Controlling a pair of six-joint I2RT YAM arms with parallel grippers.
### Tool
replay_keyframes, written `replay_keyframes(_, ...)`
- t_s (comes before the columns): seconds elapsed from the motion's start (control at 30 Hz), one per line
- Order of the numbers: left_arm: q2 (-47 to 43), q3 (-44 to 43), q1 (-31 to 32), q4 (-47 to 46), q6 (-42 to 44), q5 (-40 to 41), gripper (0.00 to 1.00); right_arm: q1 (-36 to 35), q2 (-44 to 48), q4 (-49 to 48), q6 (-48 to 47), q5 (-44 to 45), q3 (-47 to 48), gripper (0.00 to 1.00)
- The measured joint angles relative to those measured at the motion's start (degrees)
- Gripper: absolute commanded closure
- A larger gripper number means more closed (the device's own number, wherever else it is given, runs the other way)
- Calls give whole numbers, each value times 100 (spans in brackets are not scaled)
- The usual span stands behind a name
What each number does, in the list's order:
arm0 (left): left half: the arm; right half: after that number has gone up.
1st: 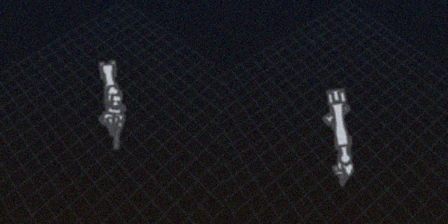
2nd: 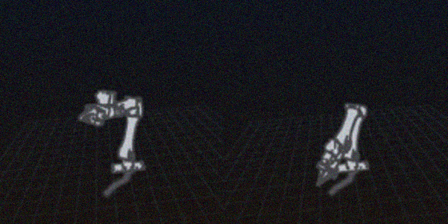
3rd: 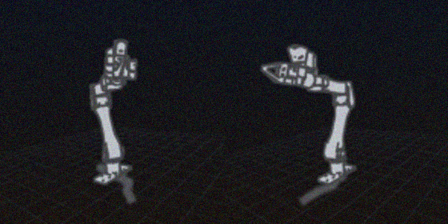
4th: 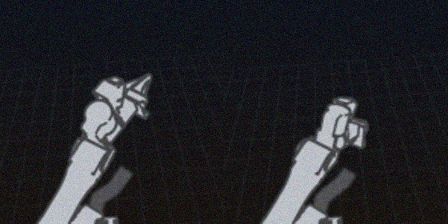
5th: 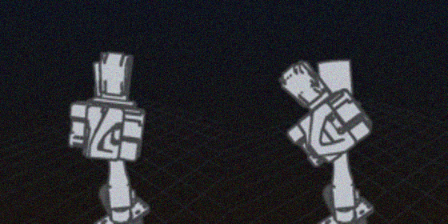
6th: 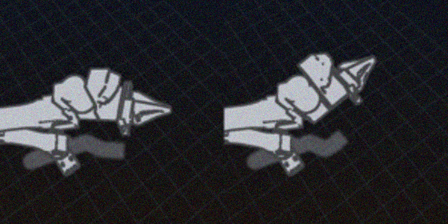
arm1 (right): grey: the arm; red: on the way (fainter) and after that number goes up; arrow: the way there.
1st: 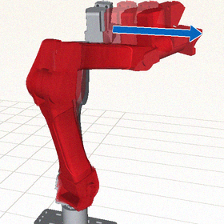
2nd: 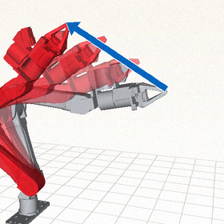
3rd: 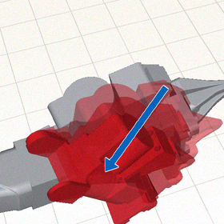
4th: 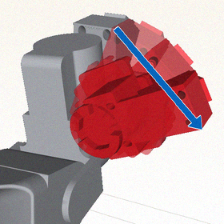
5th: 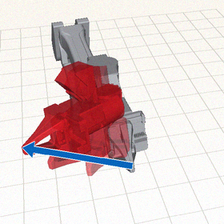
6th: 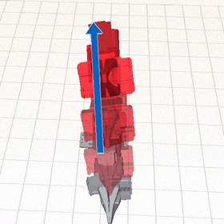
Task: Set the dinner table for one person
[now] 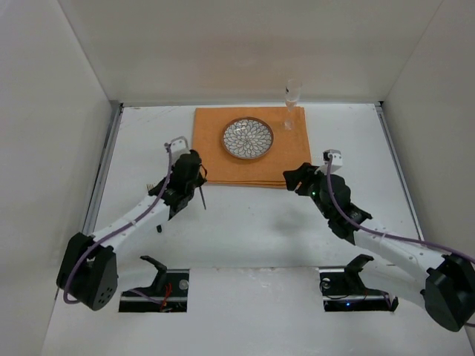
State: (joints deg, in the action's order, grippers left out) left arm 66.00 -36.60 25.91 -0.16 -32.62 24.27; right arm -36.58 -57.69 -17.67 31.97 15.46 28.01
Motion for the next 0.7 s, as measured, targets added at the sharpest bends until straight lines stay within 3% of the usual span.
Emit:
replay_keyframes(0.27,2076,-2465,1493,-435,61,-190,100,625,354,-81,350,433,-442,37)
replay_keyframes(0.53,4642,-4784,1919,-671,-44,-634,100,916,1008,-87,625,516,-728,36)
replay_keyframes(0.7,5652,-5873,2026,-568,-234,-754,100,997,1147,-87,702,538,-750,36)
